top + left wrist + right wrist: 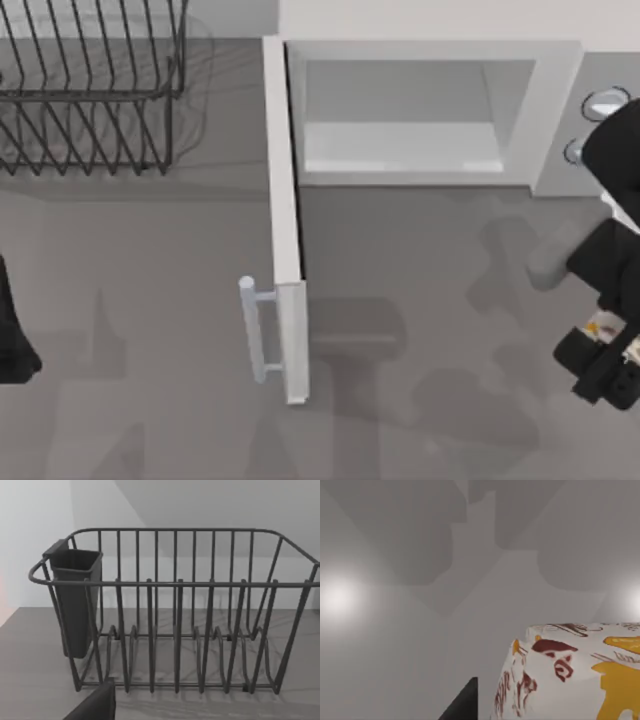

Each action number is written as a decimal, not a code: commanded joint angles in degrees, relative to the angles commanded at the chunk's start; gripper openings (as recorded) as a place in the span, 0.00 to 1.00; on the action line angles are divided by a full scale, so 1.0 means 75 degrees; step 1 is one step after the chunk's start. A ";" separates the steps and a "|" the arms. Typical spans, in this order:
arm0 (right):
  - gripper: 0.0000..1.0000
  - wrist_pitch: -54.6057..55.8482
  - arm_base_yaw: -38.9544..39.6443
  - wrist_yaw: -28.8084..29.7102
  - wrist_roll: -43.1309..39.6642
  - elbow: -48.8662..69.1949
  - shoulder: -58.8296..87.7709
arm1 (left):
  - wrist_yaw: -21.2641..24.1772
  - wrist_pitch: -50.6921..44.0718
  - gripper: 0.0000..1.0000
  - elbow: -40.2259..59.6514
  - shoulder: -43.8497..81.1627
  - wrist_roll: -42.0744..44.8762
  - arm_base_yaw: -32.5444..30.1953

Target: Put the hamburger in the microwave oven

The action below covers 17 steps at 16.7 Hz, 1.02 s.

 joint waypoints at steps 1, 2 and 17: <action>0.00 0.0377 0.0082 0.0190 0.0186 0.0152 0.0301 | 0.0000 0.0000 1.00 0.0000 0.0000 0.0000 0.0000; 0.00 0.0835 0.0172 0.0398 0.0388 0.0325 0.0636 | 0.0000 0.0000 1.00 0.0000 0.0000 0.0000 0.0000; 0.00 1.0943 0.1392 0.3928 0.4143 0.2567 0.5985 | 0.0000 0.0000 1.00 0.0000 0.0000 0.0000 0.0000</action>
